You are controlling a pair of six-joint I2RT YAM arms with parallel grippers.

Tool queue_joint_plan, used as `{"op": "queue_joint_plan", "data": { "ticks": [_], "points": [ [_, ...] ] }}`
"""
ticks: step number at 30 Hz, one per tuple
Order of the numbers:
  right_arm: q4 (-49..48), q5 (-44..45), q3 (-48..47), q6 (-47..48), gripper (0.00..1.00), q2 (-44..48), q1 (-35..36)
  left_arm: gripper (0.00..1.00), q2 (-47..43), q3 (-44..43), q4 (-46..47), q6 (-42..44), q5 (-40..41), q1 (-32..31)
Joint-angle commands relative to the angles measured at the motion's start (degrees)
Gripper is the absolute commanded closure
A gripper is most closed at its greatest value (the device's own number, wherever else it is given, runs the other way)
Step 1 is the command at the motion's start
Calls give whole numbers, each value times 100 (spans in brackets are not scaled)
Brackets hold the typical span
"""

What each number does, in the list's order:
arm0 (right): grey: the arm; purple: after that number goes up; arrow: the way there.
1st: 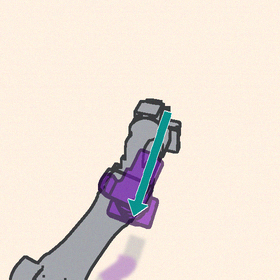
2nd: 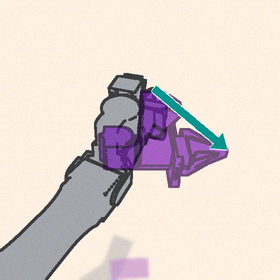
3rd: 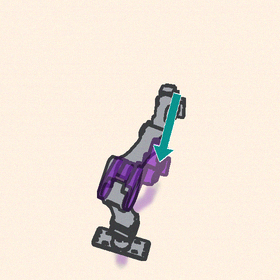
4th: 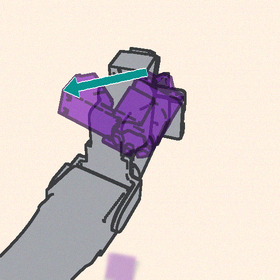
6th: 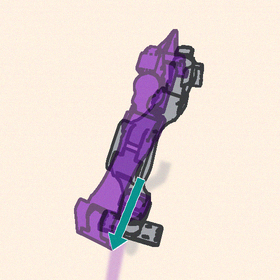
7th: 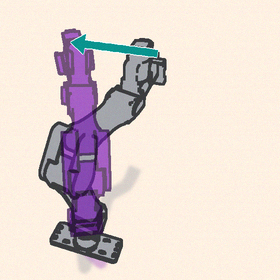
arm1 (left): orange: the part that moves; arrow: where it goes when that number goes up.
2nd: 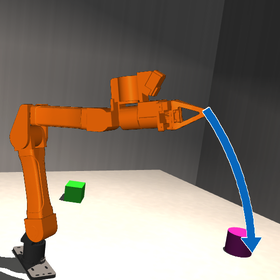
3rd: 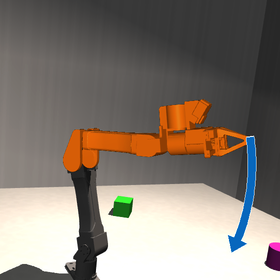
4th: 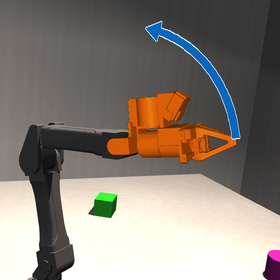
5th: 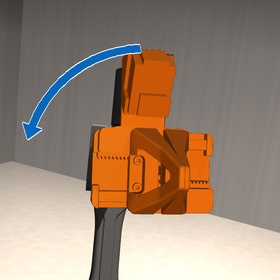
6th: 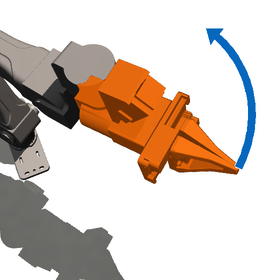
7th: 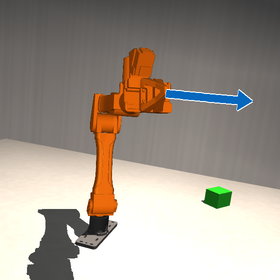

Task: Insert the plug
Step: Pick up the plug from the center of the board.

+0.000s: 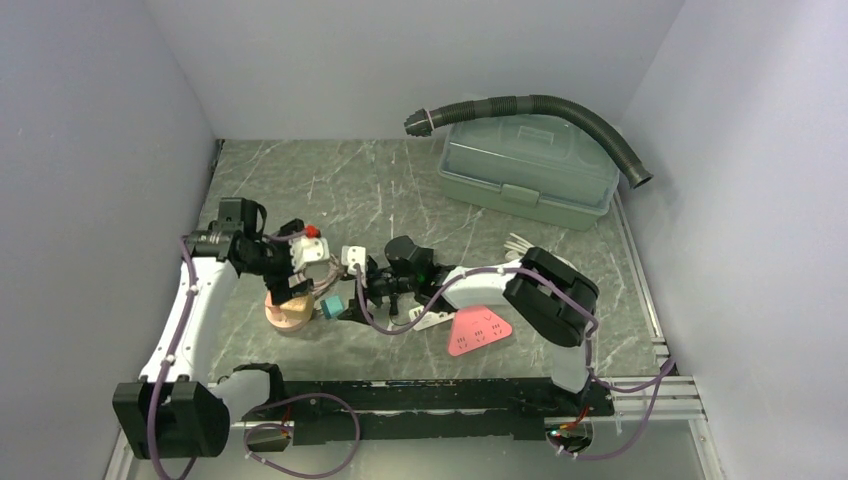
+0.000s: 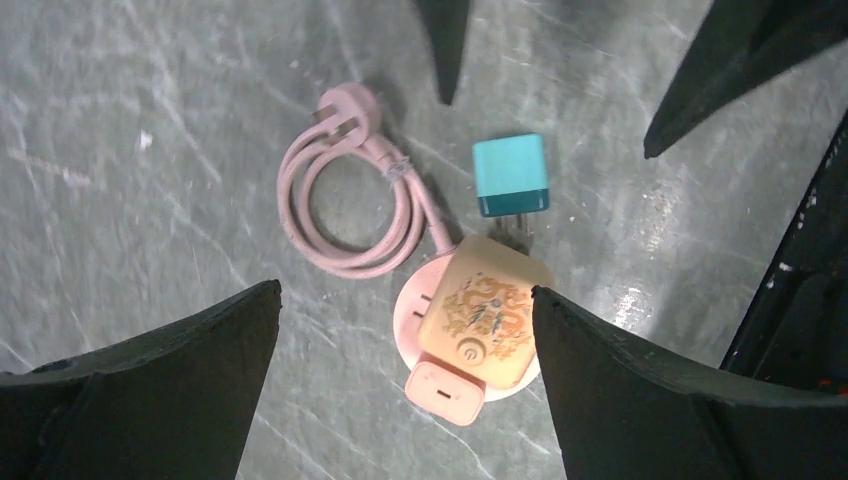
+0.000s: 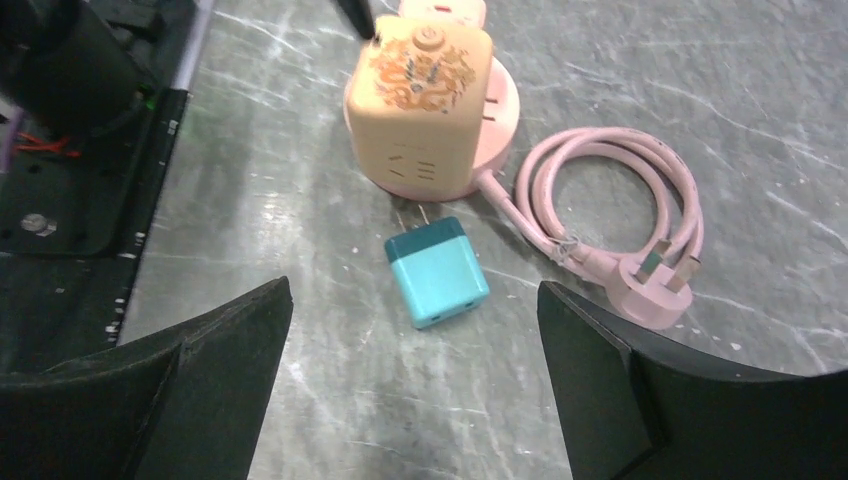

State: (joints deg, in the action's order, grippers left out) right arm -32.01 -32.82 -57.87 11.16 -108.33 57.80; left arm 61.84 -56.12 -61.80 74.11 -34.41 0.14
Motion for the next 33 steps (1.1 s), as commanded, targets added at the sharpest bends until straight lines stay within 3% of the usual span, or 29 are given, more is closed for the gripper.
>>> {"op": "queue_joint_plan", "data": {
  "ticks": [1,5,9,14,22,24,29,33],
  "points": [
    [-235,232,-241,519,8,-374,101,0,376,-507,248,-1199,-81,335],
    [-140,162,-607,823,15,-731,222,0,530,-594,451,-1697,-64,437],
    [-112,210,-713,1039,15,-963,323,1,698,-851,351,-1976,-92,525],
    [-174,287,-906,1101,20,-1285,386,9,828,-1342,37,-2238,-315,572],
    [-102,899,-974,1403,28,-1601,548,10,487,-1841,-336,-2565,-724,902],
    [-41,1047,-950,1482,35,-1618,548,8,401,-1929,-293,-2697,-758,969],
    [-77,1228,-708,1337,66,-1292,548,3,300,-2191,-410,-2850,-919,995],
    [67,1307,-254,989,73,-648,541,0,173,-2389,-398,-2943,-1143,982]
  ]
}}
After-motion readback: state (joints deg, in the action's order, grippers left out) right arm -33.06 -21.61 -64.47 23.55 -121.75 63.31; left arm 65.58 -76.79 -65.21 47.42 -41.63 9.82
